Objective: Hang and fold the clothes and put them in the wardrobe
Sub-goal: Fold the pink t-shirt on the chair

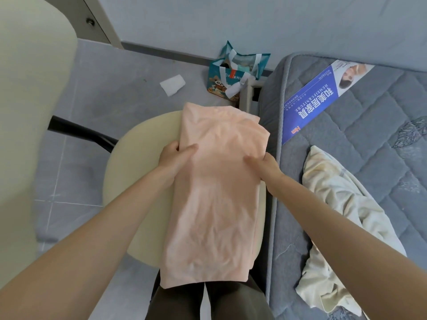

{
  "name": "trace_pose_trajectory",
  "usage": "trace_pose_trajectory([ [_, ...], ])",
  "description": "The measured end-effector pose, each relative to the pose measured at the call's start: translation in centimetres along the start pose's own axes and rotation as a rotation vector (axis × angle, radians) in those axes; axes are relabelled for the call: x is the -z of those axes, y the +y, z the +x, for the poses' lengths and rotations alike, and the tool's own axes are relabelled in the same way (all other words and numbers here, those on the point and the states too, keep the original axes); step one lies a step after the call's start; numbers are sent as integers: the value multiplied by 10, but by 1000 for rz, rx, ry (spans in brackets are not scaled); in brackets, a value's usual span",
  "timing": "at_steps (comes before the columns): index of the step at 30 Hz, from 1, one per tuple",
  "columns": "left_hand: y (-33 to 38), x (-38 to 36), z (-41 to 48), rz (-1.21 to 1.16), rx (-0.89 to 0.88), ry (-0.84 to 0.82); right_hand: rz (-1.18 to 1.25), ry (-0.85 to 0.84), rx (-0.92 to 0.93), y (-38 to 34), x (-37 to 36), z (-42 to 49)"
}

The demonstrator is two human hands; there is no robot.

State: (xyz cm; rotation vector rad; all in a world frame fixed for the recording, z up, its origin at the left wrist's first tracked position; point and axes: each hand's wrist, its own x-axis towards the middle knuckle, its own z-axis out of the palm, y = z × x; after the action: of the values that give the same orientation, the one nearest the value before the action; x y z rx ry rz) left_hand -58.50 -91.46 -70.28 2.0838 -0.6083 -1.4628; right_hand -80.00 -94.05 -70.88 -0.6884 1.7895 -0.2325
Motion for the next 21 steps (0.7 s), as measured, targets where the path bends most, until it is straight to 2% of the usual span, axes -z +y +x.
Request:
trace_pose_trajectory([
  [5, 15, 30, -27, 22, -63, 98, 81, 91, 220, -12, 13, -42],
  [8, 29, 56, -46, 12, -139, -51, 150, -63, 395, -29, 27, -72],
  [10, 41, 73, -62, 125, -267, -211, 16, -205, 464, -47, 35, -92],
  [12, 51, 86, -78, 405, -378, -281, -348, -202, 550, -65, 41, -108],
  [14, 62, 95, -95, 605, -440, -202, -577, -95, 617, -79, 44, -125],
  [21, 127, 128, -133, 736, -781, 263, -673, 280, 991, -143, 54, -172],
])
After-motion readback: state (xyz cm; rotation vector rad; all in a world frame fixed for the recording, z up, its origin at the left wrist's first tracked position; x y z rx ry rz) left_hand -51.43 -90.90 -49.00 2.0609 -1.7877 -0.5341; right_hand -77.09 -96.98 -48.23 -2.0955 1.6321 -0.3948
